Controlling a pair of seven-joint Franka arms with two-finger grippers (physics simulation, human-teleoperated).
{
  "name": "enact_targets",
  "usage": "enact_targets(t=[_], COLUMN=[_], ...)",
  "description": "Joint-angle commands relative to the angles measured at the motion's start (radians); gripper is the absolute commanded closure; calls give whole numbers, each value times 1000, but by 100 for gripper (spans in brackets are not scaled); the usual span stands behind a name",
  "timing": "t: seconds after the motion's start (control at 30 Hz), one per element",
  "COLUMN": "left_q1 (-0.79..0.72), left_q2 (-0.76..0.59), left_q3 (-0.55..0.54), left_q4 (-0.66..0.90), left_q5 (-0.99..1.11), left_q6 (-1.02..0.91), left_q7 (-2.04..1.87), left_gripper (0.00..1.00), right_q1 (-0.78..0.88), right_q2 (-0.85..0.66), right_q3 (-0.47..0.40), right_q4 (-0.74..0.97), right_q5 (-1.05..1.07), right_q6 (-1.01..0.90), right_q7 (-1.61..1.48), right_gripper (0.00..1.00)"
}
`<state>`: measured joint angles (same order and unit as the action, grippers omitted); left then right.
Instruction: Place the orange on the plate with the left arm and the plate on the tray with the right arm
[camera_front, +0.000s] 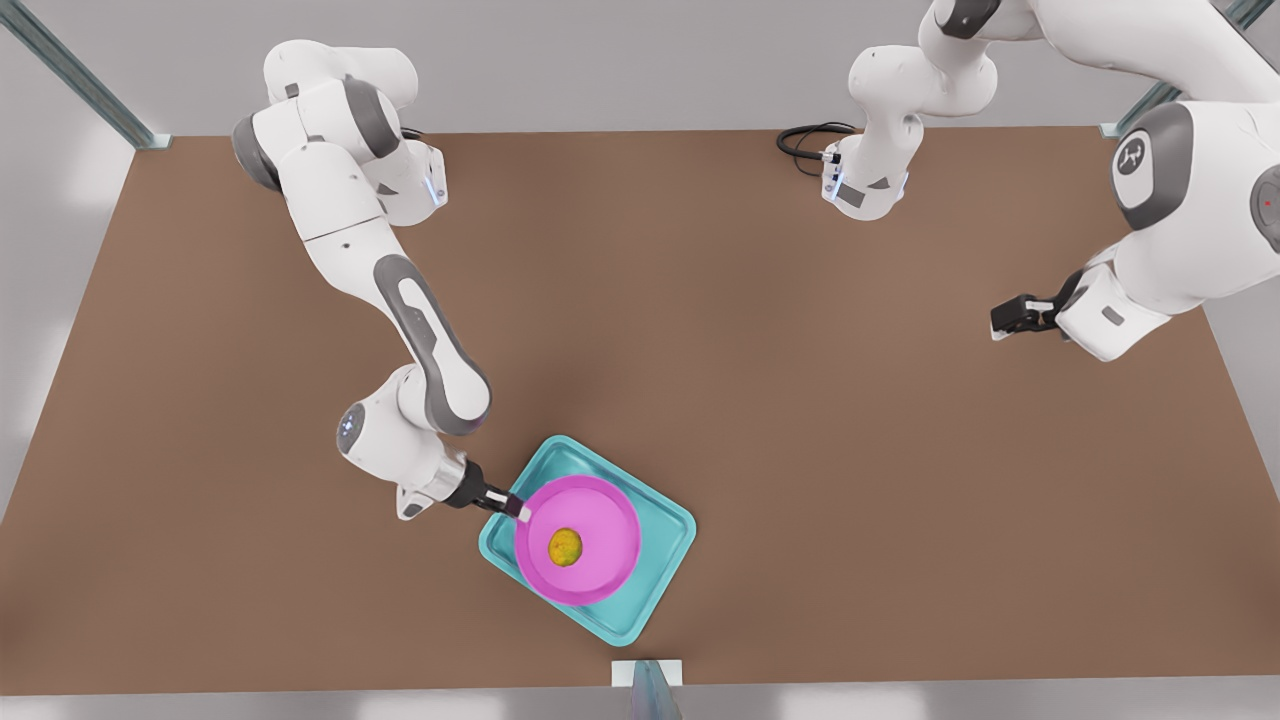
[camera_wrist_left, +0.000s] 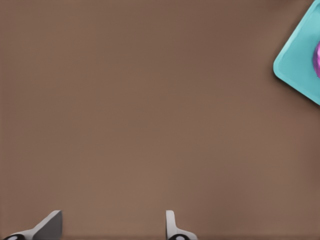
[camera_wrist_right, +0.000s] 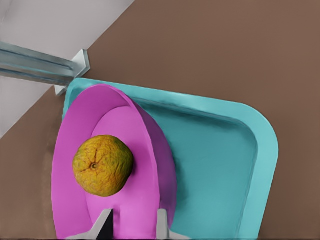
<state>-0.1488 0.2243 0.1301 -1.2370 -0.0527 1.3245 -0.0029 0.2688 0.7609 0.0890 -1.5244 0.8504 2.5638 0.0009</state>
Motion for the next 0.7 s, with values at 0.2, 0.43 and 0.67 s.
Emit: enact_targets(t=[0.2,0.43,0.67], left_q1=[0,-2,-2], left_q2=[3,13,24], left_q3=[0,0,-1], left_q4=[-1,-1,7], left_q5=[2,13,13], left_q6=[2,-21,-45], left_q7=[14,6,3], left_gripper=[0,0,0], right_q1=[4,-167,-246], right_q2=[-92,-247,-706], right_q3=[-50,-233,-94], right_q4=[-29,607,78], right_q5=[-4,-884,-953], right_q6=[-276,-1522,-1206], right_q7=[30,-88,-82], right_gripper=[0,0,0])
